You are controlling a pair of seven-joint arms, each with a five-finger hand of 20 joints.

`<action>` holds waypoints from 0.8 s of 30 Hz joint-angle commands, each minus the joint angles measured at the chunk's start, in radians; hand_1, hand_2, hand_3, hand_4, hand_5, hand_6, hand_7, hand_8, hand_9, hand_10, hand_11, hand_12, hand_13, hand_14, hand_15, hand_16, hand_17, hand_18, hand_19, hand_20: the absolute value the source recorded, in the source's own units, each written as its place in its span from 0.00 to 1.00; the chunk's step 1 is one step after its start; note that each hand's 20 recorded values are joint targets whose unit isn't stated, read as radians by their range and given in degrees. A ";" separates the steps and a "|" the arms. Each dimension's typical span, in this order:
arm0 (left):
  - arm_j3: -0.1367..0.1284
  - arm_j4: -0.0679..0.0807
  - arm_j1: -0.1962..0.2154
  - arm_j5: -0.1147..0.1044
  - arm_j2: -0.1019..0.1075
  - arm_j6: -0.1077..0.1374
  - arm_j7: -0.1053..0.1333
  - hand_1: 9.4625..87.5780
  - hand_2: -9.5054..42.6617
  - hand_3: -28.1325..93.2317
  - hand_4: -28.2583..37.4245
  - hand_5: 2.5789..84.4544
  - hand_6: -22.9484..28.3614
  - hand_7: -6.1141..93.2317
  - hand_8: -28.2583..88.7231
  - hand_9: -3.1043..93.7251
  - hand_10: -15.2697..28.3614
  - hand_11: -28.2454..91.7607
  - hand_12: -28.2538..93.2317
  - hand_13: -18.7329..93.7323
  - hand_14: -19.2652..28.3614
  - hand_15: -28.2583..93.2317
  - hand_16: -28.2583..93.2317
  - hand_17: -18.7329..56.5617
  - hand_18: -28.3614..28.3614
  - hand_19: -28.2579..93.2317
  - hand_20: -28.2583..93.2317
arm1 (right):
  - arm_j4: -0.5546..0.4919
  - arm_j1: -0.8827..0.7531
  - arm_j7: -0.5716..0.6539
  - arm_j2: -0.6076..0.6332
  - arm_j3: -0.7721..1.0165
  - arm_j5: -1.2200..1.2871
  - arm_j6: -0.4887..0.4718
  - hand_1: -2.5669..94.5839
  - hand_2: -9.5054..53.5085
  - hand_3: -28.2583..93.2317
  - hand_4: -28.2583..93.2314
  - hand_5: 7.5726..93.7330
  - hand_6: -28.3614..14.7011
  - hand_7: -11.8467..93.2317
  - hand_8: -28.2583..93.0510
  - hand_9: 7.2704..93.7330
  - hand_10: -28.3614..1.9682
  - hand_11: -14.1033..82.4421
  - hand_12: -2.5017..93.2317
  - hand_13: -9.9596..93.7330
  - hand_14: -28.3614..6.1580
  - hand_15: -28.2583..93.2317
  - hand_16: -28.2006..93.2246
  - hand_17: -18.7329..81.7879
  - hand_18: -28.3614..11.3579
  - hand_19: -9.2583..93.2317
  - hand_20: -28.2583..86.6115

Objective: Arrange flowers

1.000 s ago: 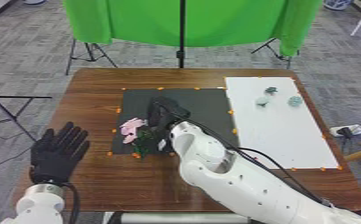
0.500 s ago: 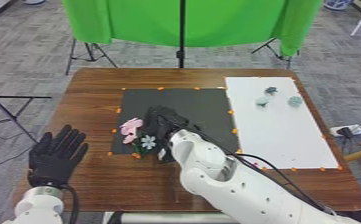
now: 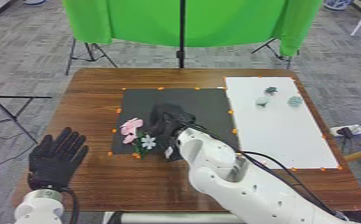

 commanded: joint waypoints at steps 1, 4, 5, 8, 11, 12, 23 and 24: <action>0.020 0.015 -0.026 -0.003 0.001 0.019 -0.016 0.23 0.53 0.86 0.00 0.55 0.64 0.23 0.15 0.45 0.71 0.45 0.32 0.43 0.72 0.58 0.17 0.18 0.74 0.50 0.36 | 0.040 0.031 -0.028 -0.053 -0.029 -0.060 -0.072 0.90 0.00 0.23 0.12 0.73 0.64 0.28 0.16 0.65 0.44 0.59 0.42 0.60 0.36 0.84 0.50 0.42 0.16 0.85 0.65; 0.024 0.022 -0.034 0.001 -0.003 0.019 -0.020 0.23 0.54 0.86 0.00 0.55 0.64 0.23 0.15 0.45 0.71 0.45 0.32 0.43 0.72 0.58 0.17 0.18 0.74 0.50 0.36 | 0.060 0.041 -0.026 -0.060 -0.041 -0.060 -0.067 0.91 0.00 0.21 0.13 0.73 0.63 0.30 0.20 0.64 0.44 0.63 0.43 0.59 0.36 0.85 0.52 0.42 0.15 0.85 0.65; 0.023 0.021 -0.033 0.001 -0.003 0.019 -0.021 0.23 0.54 0.86 0.00 0.55 0.64 0.23 0.15 0.45 0.71 0.45 0.32 0.43 0.72 0.58 0.17 0.18 0.74 0.50 0.36 | 0.064 0.044 -0.023 -0.061 -0.046 -0.064 -0.067 0.96 0.00 0.11 0.20 0.74 0.63 0.31 0.22 0.64 0.43 0.64 0.43 0.59 0.36 0.85 0.52 0.42 0.15 0.85 0.65; 0.019 0.018 -0.026 0.001 -0.004 0.022 -0.022 0.23 0.54 0.86 0.00 0.55 0.64 0.23 0.15 0.45 0.71 0.45 0.32 0.43 0.72 0.58 0.17 0.18 0.73 0.50 0.36 | 0.076 0.047 -0.018 -0.061 -0.058 -0.079 -0.063 1.00 0.00 0.03 0.28 0.76 0.61 0.31 0.25 0.64 0.44 0.64 0.44 0.59 0.36 0.87 0.52 0.42 0.15 0.85 0.66; 0.015 0.016 -0.019 0.005 -0.006 0.018 -0.026 0.23 0.54 0.86 0.00 0.55 0.64 0.23 0.15 0.45 0.71 0.45 0.32 0.43 0.72 0.58 0.17 0.18 0.74 0.50 0.36 | 0.084 0.042 -0.005 -0.059 -0.062 -0.079 -0.048 1.00 0.00 0.01 0.36 0.79 0.61 0.32 0.26 0.68 0.46 0.56 0.50 0.60 0.35 0.87 0.51 0.43 0.13 0.86 0.65; 0.012 0.014 -0.014 0.006 -0.007 0.015 -0.028 0.23 0.54 0.86 0.00 0.55 0.64 0.23 0.15 0.44 0.71 0.45 0.32 0.43 0.72 0.58 0.17 0.18 0.74 0.50 0.36 | 0.084 0.040 -0.001 -0.057 -0.065 -0.077 -0.035 1.00 0.00 0.01 0.38 0.80 0.61 0.33 0.26 0.70 0.46 0.52 0.53 0.61 0.35 0.87 0.51 0.43 0.13 0.86 0.65; -0.001 0.008 0.011 0.002 -0.011 0.001 -0.025 0.22 0.54 0.86 0.00 0.55 0.64 0.23 0.15 0.45 0.71 0.45 0.32 0.43 0.72 0.58 0.17 0.18 0.74 0.50 0.36 | -0.002 0.034 0.046 -0.039 -0.006 0.006 -0.100 1.00 0.06 0.01 0.48 0.85 0.58 0.36 0.34 0.76 0.47 0.43 0.59 0.62 0.35 0.85 0.53 0.43 0.14 0.87 0.65; 0.000 0.008 0.010 0.001 -0.011 0.000 -0.022 0.22 0.54 0.86 0.00 0.55 0.64 0.23 0.15 0.45 0.71 0.45 0.32 0.43 0.72 0.58 0.17 0.18 0.74 0.50 0.36 | -0.011 0.038 0.055 -0.038 -0.001 0.011 -0.104 1.00 0.06 0.01 0.48 0.85 0.58 0.36 0.34 0.76 0.47 0.43 0.59 0.61 0.35 0.85 0.53 0.43 0.14 0.86 0.65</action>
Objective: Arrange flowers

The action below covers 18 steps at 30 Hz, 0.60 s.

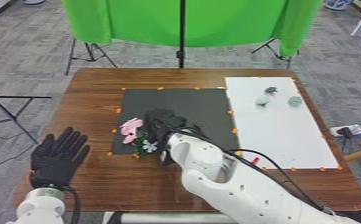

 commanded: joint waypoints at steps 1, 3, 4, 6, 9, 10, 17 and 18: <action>-0.004 -0.002 0.023 0.000 -0.010 -0.008 -0.009 0.22 0.54 0.86 0.00 0.55 0.64 0.23 0.15 0.45 0.71 0.45 0.32 0.43 0.72 0.58 0.17 0.18 0.74 0.50 0.36 | -0.081 0.012 0.058 0.015 0.047 0.063 -0.047 1.00 0.06 0.02 0.48 0.84 0.58 0.36 0.35 0.76 0.47 0.43 0.59 0.61 0.34 0.84 0.54 0.43 0.14 0.86 0.65; -0.008 -0.009 0.037 0.000 -0.009 -0.012 -0.004 0.22 0.54 0.86 0.00 0.55 0.64 0.23 0.15 0.44 0.71 0.45 0.32 0.43 0.72 0.58 0.17 0.18 0.73 0.50 0.36 | -0.089 0.017 0.061 0.016 0.046 0.063 -0.049 1.00 0.06 0.02 0.48 0.84 0.57 0.36 0.36 0.77 0.46 0.42 0.59 0.61 0.34 0.84 0.54 0.43 0.14 0.86 0.65; -0.006 -0.010 0.035 -0.003 -0.008 -0.009 -0.002 0.22 0.54 0.86 0.00 0.55 0.64 0.23 0.15 0.44 0.71 0.45 0.32 0.43 0.72 0.58 0.17 0.18 0.73 0.50 0.36 | -0.089 0.021 0.065 0.012 0.051 0.068 -0.071 1.00 0.06 0.02 0.48 0.84 0.57 0.35 0.36 0.77 0.46 0.42 0.59 0.61 0.34 0.84 0.54 0.43 0.14 0.86 0.65; -0.009 -0.016 0.047 -0.002 -0.009 -0.016 0.000 0.22 0.54 0.86 0.00 0.55 0.64 0.23 0.15 0.44 0.71 0.45 0.32 0.43 0.72 0.58 0.17 0.18 0.73 0.50 0.36 | -0.094 0.023 0.080 0.010 0.043 0.079 -0.067 1.00 0.06 0.02 0.48 0.84 0.57 0.35 0.37 0.77 0.45 0.41 0.59 0.61 0.34 0.83 0.55 0.42 0.14 0.86 0.66; -0.005 -0.014 0.040 0.001 -0.010 -0.015 -0.008 0.22 0.54 0.86 0.00 0.55 0.64 0.23 0.15 0.44 0.71 0.45 0.32 0.43 0.72 0.58 0.17 0.18 0.73 0.50 0.36 | -0.094 0.018 0.083 0.005 0.051 0.073 -0.110 1.00 0.07 0.02 0.49 0.84 0.56 0.35 0.39 0.76 0.45 0.41 0.59 0.61 0.34 0.82 0.56 0.42 0.14 0.86 0.66; -0.002 -0.009 0.030 0.001 -0.010 -0.009 -0.009 0.22 0.54 0.86 0.00 0.55 0.64 0.23 0.15 0.44 0.71 0.45 0.32 0.43 0.72 0.58 0.17 0.18 0.73 0.50 0.36 | -0.087 0.018 0.069 0.005 0.049 0.069 -0.106 1.00 0.07 0.01 0.50 0.84 0.56 0.35 0.39 0.76 0.45 0.41 0.59 0.60 0.34 0.82 0.57 0.42 0.13 0.86 0.66; 0.006 0.003 0.008 0.003 -0.008 0.000 -0.014 0.22 0.54 0.86 0.00 0.55 0.64 0.23 0.15 0.44 0.71 0.44 0.32 0.43 0.72 0.58 0.17 0.18 0.74 0.50 0.36 | -0.058 0.016 0.044 -0.011 0.047 0.036 -0.133 0.99 0.00 0.00 0.46 0.72 0.59 0.30 0.22 0.71 0.45 0.45 0.53 0.59 0.32 0.85 0.51 0.41 0.09 0.86 0.65; 0.007 0.003 0.006 0.003 -0.008 0.000 -0.014 0.22 0.54 0.86 0.00 0.55 0.64 0.23 0.15 0.44 0.71 0.44 0.32 0.43 0.72 0.58 0.17 0.18 0.74 0.50 0.36 | -0.055 0.017 0.045 -0.012 0.044 0.031 -0.128 0.99 0.00 0.00 0.46 0.72 0.59 0.29 0.20 0.71 0.45 0.45 0.52 0.58 0.31 0.86 0.51 0.41 0.09 0.86 0.65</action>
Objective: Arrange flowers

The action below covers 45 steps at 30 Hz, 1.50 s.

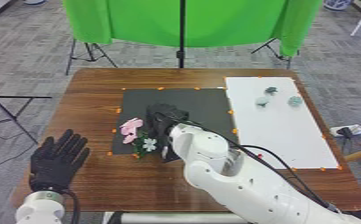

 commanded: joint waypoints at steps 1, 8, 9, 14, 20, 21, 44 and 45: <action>0.011 0.013 -0.016 0.001 -0.007 0.003 -0.013 0.22 0.54 0.86 0.00 0.55 0.64 0.23 0.15 0.44 0.71 0.44 0.32 0.43 0.72 0.58 0.17 0.18 0.74 0.50 0.36 | 0.032 0.004 -0.020 -0.022 -0.008 -0.049 -0.003 0.99 0.00 0.00 0.46 0.72 0.60 0.28 0.19 0.71 0.44 0.46 0.52 0.58 0.31 0.86 0.50 0.41 0.09 0.86 0.65; 0.006 0.009 -0.003 -0.004 0.002 -0.002 -0.010 0.22 0.54 0.86 0.00 0.55 0.64 0.23 0.15 0.44 0.71 0.44 0.32 0.43 0.72 0.58 0.17 0.18 0.74 0.50 0.36 | 0.049 0.004 0.005 -0.027 -0.018 -0.061 -0.024 0.98 0.00 0.00 0.45 0.72 0.60 0.27 0.14 0.70 0.43 0.48 0.50 0.58 0.31 0.86 0.50 0.41 0.09 0.87 0.65; 0.006 0.010 -0.005 -0.003 0.000 0.000 -0.013 0.22 0.54 0.86 0.00 0.55 0.64 0.23 0.15 0.44 0.71 0.44 0.32 0.43 0.72 0.58 0.17 0.18 0.74 0.50 0.36 | 0.055 0.003 0.007 -0.030 -0.016 -0.057 -0.032 0.98 0.00 0.00 0.45 0.72 0.60 0.27 0.14 0.70 0.43 0.48 0.50 0.58 0.31 0.86 0.50 0.41 0.08 0.87 0.65; 0.006 0.012 -0.007 -0.006 0.004 0.001 -0.011 0.22 0.54 0.86 0.00 0.55 0.64 0.23 0.15 0.44 0.71 0.44 0.32 0.43 0.72 0.58 0.17 0.18 0.74 0.50 0.36 | 0.076 -0.002 0.007 -0.035 -0.017 -0.062 -0.044 0.98 0.00 0.00 0.45 0.75 0.60 0.26 0.20 0.70 0.42 0.50 0.49 0.59 0.30 0.86 0.50 0.41 0.08 0.87 0.65; 0.004 0.014 -0.008 -0.002 0.002 0.001 -0.015 0.22 0.54 0.86 0.00 0.55 0.64 0.23 0.15 0.44 0.71 0.45 0.32 0.43 0.72 0.58 0.17 0.18 0.74 0.50 0.36 | 0.082 -0.007 0.004 -0.032 -0.023 -0.058 0.007 0.99 0.00 0.00 0.47 0.85 0.61 0.27 0.26 0.74 0.44 0.44 0.54 0.60 0.30 0.85 0.50 0.41 0.09 0.86 0.65; 0.005 0.014 -0.006 -0.007 0.004 -0.001 -0.008 0.22 0.54 0.86 0.00 0.55 0.64 0.23 0.15 0.44 0.71 0.45 0.32 0.43 0.72 0.58 0.17 0.18 0.74 0.50 0.36 | 0.079 -0.005 0.005 -0.031 -0.025 -0.058 0.016 0.99 0.00 0.00 0.49 0.87 0.62 0.28 0.26 0.75 0.45 0.43 0.55 0.60 0.31 0.85 0.50 0.41 0.09 0.86 0.65; 0.004 0.001 0.017 0.003 -0.001 -0.018 -0.019 0.22 0.54 0.86 0.00 0.55 0.64 0.23 0.15 0.44 0.71 0.45 0.32 0.43 0.72 0.58 0.17 0.18 0.73 0.50 0.36 | 0.035 0.015 0.202 -0.053 -0.004 0.015 -0.061 0.99 0.02 0.00 0.55 0.90 0.57 0.29 0.30 0.76 0.38 0.39 0.56 0.58 0.23 0.84 0.51 0.40 0.03 0.85 0.65; 0.004 0.003 0.012 0.003 -0.001 -0.014 -0.020 0.22 0.54 0.86 0.00 0.55 0.64 0.23 0.15 0.44 0.71 0.45 0.32 0.43 0.72 0.58 0.17 0.18 0.73 0.50 0.36 | 0.039 0.012 0.196 -0.053 -0.002 0.010 -0.063 0.99 0.02 0.00 0.55 0.90 0.57 0.29 0.30 0.76 0.38 0.39 0.56 0.58 0.23 0.84 0.51 0.40 0.03 0.85 0.65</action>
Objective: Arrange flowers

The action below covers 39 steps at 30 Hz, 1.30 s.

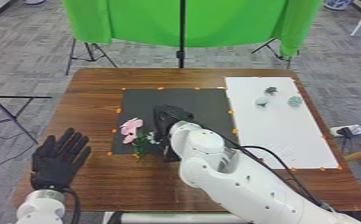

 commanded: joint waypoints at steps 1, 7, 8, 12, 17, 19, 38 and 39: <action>-0.002 0.002 0.012 0.003 -0.007 0.000 -0.019 0.22 0.54 0.86 0.00 0.55 0.64 0.23 0.15 0.44 0.71 0.45 0.32 0.43 0.72 0.58 0.17 0.18 0.73 0.50 0.36 | 0.039 0.001 -0.008 -0.014 -0.005 -0.048 -0.018 0.99 0.02 0.00 0.56 0.89 0.57 0.29 0.31 0.76 0.38 0.39 0.56 0.58 0.22 0.84 0.51 0.40 0.02 0.85 0.65; 0.005 0.016 -0.020 0.006 -0.002 0.016 -0.028 0.22 0.54 0.86 0.00 0.54 0.64 0.23 0.15 0.44 0.71 0.45 0.32 0.43 0.72 0.58 0.17 0.18 0.73 0.50 0.36 | 0.050 -0.004 -0.030 -0.015 0.014 -0.059 0.022 0.89 0.00 0.00 0.66 0.74 0.52 0.28 0.18 0.66 0.29 0.55 0.39 0.55 0.18 0.86 0.48 0.40 0.00 0.87 0.65; 0.004 0.016 -0.019 0.009 -0.005 0.016 -0.030 0.22 0.54 0.86 0.00 0.54 0.64 0.23 0.15 0.44 0.71 0.45 0.32 0.43 0.72 0.58 0.17 0.18 0.73 0.50 0.36 | 0.047 -0.006 -0.033 -0.014 0.020 -0.047 0.031 0.88 0.00 0.00 0.68 0.73 0.52 0.28 0.16 0.65 0.28 0.56 0.38 0.55 0.18 0.86 0.48 0.40 0.00 0.87 0.64; 0.004 0.014 -0.015 0.006 -0.004 0.014 -0.023 0.22 0.54 0.86 0.00 0.54 0.64 0.23 0.15 0.44 0.71 0.45 0.32 0.43 0.72 0.58 0.17 0.18 0.74 0.50 0.36 | 0.030 -0.011 -0.032 -0.011 0.037 -0.048 0.059 0.54 0.00 0.84 0.02 0.72 0.51 0.27 0.15 0.65 0.27 0.57 0.33 0.56 0.19 0.86 0.48 0.40 0.00 0.86 0.65; 0.001 0.011 -0.009 0.009 -0.012 -0.003 -0.014 0.22 0.53 0.86 0.00 0.54 0.64 0.23 0.15 0.44 0.71 0.45 0.32 0.43 0.72 0.58 0.17 0.18 0.74 0.50 0.36 | -0.030 -0.047 -0.041 0.037 0.140 -0.029 0.094 0.51 0.00 0.85 0.00 0.69 0.50 0.25 0.15 0.65 0.26 0.52 0.30 0.56 0.19 0.86 0.47 0.40 0.00 0.87 0.64; 0.001 0.009 -0.004 0.006 -0.016 -0.012 -0.002 0.22 0.53 0.86 0.00 0.54 0.64 0.23 0.15 0.44 0.71 0.45 0.32 0.43 0.72 0.58 0.17 0.18 0.73 0.50 0.36 | -0.045 -0.058 -0.036 0.076 0.196 -0.018 0.108 0.50 0.00 0.84 0.00 0.69 0.50 0.24 0.15 0.65 0.25 0.48 0.27 0.56 0.20 0.84 0.45 0.40 0.01 0.87 0.64; -0.027 -0.015 0.042 0.010 -0.025 -0.021 0.036 0.22 0.52 0.86 0.00 0.54 0.63 0.22 0.15 0.44 0.71 0.44 0.32 0.43 0.72 0.57 0.18 0.18 0.73 0.50 0.36 | 0.094 -0.155 -0.185 0.414 0.463 -0.165 0.065 0.50 0.00 0.89 0.00 0.48 0.51 0.21 0.15 0.39 0.37 0.22 0.16 0.42 0.29 0.40 0.37 0.33 0.14 0.75 0.52; -0.026 -0.014 0.038 0.012 -0.027 -0.019 0.034 0.22 0.52 0.86 0.00 0.54 0.63 0.22 0.15 0.44 0.71 0.44 0.32 0.43 0.72 0.57 0.18 0.18 0.73 0.50 0.36 | 0.106 -0.147 -0.178 0.411 0.456 -0.161 0.062 0.50 0.00 0.89 0.00 0.48 0.51 0.21 0.15 0.39 0.38 0.22 0.16 0.42 0.29 0.40 0.38 0.33 0.14 0.75 0.52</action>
